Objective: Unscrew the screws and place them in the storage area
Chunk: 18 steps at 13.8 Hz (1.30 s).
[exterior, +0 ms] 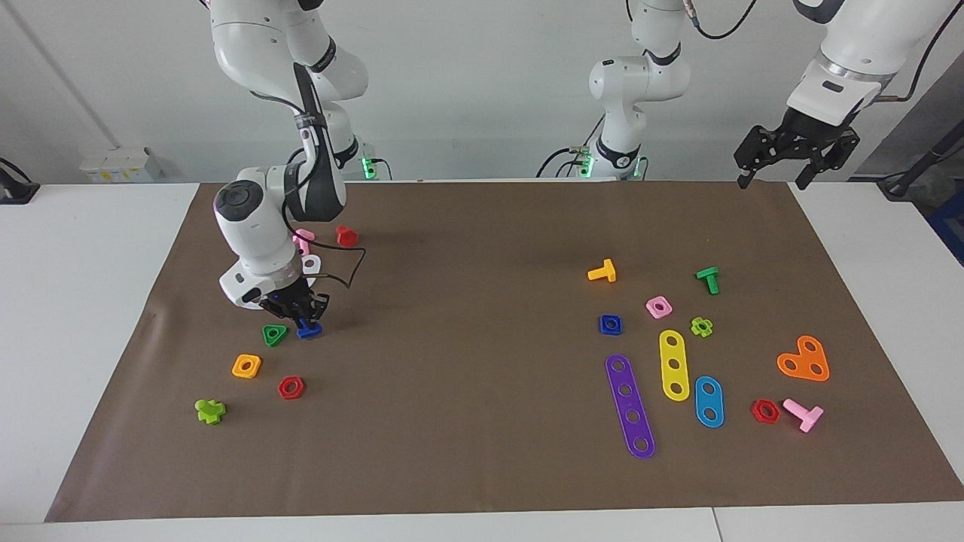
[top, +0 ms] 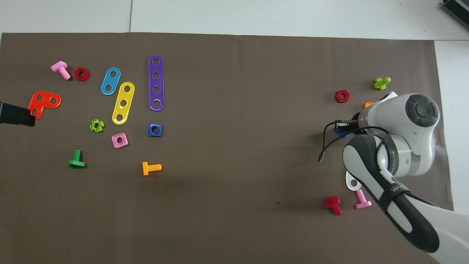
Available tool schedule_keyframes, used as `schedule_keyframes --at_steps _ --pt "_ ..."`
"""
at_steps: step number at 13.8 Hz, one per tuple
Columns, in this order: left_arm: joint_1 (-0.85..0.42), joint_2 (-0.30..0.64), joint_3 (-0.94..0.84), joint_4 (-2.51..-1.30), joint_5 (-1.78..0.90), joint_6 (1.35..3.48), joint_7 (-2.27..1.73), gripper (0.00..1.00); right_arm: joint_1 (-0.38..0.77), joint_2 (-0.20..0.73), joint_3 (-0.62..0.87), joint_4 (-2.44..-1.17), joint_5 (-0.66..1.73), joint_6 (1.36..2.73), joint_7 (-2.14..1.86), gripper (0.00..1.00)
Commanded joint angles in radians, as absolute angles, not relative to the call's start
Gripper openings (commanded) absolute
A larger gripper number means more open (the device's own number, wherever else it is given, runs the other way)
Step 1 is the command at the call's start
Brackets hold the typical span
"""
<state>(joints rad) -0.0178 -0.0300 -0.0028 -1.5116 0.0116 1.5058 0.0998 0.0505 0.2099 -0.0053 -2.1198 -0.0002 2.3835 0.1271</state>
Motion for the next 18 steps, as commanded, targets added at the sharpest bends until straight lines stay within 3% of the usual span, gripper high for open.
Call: schedule_keyframes --at_steps 1,2,3,5,6,10,14,18 --pt "-0.003 -0.058 -0.011 -1.540 0.014 1.500 0.104 1.00 0.043 0.189 0.002 -2.161 0.003 2.418 0.115 0.00" --pt "-0.003 -0.058 -0.011 -1.540 0.014 1.500 0.104 1.00 0.044 0.189 0.002 -2.167 0.003 2.419 0.118 0.09" --pt "-0.003 -0.058 -0.012 -1.540 0.014 1.500 0.106 1.00 0.044 0.189 0.002 -2.174 0.003 2.422 0.120 0.28" --pt "-0.003 -0.058 -0.011 -1.539 0.014 1.500 0.106 1.00 0.044 0.190 0.002 -2.166 0.003 2.421 0.129 0.95" --pt "-0.003 -0.058 -0.012 -1.540 0.014 1.500 0.106 1.00 0.044 0.187 0.002 -2.157 0.003 2.421 0.127 1.00" --pt "-0.003 -0.058 -0.012 -1.540 0.014 1.500 0.106 1.00 0.048 0.158 0.000 -2.088 0.002 2.370 0.129 1.00" --pt "-0.003 -0.058 -0.011 -1.540 0.014 1.500 0.106 1.00 0.020 0.108 -0.003 -1.912 0.002 2.114 0.129 1.00" --pt "-0.003 -0.058 -0.011 -1.540 0.014 1.500 0.106 1.00 -0.018 -0.036 -0.005 -1.888 0.002 1.950 0.127 1.00"
